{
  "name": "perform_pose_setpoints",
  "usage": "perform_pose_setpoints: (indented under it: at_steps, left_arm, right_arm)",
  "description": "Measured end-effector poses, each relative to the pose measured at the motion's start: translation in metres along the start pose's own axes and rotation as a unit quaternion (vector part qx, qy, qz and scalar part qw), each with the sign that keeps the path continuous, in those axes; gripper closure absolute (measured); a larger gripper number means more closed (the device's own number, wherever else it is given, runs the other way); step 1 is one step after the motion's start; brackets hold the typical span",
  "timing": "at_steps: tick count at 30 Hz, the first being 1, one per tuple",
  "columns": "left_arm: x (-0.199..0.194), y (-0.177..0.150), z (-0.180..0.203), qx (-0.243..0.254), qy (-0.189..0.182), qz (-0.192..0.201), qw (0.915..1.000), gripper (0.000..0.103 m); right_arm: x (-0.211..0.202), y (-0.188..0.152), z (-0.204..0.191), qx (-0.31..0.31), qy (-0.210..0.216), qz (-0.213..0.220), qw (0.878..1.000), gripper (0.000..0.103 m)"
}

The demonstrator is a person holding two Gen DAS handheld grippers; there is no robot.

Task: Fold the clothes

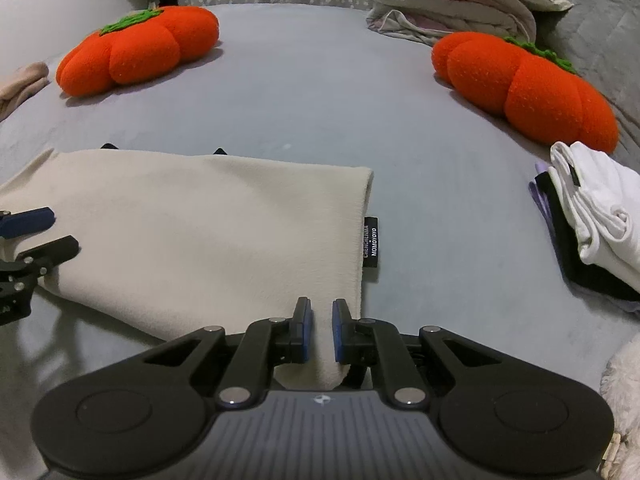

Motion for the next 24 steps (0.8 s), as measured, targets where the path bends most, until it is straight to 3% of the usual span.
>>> perform_pose_setpoints:
  at_steps: [5, 8, 11, 15, 20, 24]
  left_arm:
    - [0.007, -0.004, 0.0, 0.0, -0.003, -0.003, 1.0, 0.046]
    - [0.008, -0.005, 0.0, 0.0, -0.003, -0.003, 1.0, 0.046]
    - [0.008, -0.005, 0.001, 0.002, -0.001, -0.003, 1.0, 0.046]
    - [0.008, -0.006, 0.001, 0.004, -0.001, -0.001, 1.0, 0.046]
    - [0.008, -0.006, 0.0, 0.006, 0.0, 0.0, 1.0, 0.046]
    - [0.008, -0.006, 0.0, 0.004, -0.002, 0.0, 1.0, 0.046]
  right_arm:
    - [0.001, -0.001, -0.007, -0.017, -0.008, 0.006, 1.0, 0.092]
    - [-0.006, -0.002, -0.016, -0.038, -0.007, 0.042, 0.998, 0.09]
    - [-0.018, -0.003, -0.036, -0.043, 0.047, 0.084, 0.994, 0.09]
    - [-0.023, -0.016, -0.073, -0.092, 0.109, 0.093, 0.985, 0.09]
    - [-0.012, -0.035, -0.101, -0.143, 0.111, 0.085, 0.98, 0.089]
    - [-0.015, -0.032, -0.103, -0.131, 0.128, 0.097, 0.978, 0.089]
Point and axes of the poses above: each gripper's, at about its wrist camera, not at the fingertips, and x roughly the way its jaws point, z to its right, y to its top, the point moved 3 cm from there along x, roughly the way its jaws point, and after that the axes turned 14 degrees about x, right-handed, at the moved point
